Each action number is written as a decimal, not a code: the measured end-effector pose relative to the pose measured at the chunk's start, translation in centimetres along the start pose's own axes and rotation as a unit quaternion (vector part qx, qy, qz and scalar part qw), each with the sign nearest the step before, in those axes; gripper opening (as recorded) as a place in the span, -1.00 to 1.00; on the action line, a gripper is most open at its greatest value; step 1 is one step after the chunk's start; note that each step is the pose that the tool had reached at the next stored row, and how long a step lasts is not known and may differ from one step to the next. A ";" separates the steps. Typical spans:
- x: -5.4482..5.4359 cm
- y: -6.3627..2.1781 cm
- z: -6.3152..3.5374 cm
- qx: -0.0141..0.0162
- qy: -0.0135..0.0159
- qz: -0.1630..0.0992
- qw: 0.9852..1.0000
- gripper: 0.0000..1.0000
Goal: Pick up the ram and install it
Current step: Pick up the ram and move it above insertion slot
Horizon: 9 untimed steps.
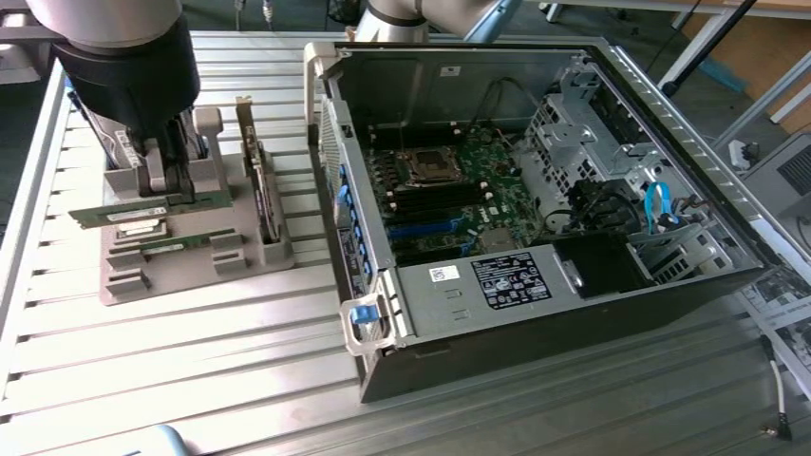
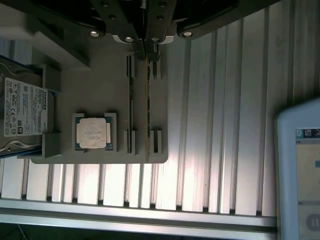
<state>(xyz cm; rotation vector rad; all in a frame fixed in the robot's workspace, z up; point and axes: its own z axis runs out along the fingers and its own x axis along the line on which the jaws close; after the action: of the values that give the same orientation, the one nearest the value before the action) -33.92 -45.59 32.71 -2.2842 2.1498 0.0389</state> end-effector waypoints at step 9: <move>0.0 -0.17 -1.94 0.000 -0.001 0.000 1.000 -0.76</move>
<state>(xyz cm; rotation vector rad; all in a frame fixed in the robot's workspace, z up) -33.73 -45.59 34.65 -2.2835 2.1489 0.0407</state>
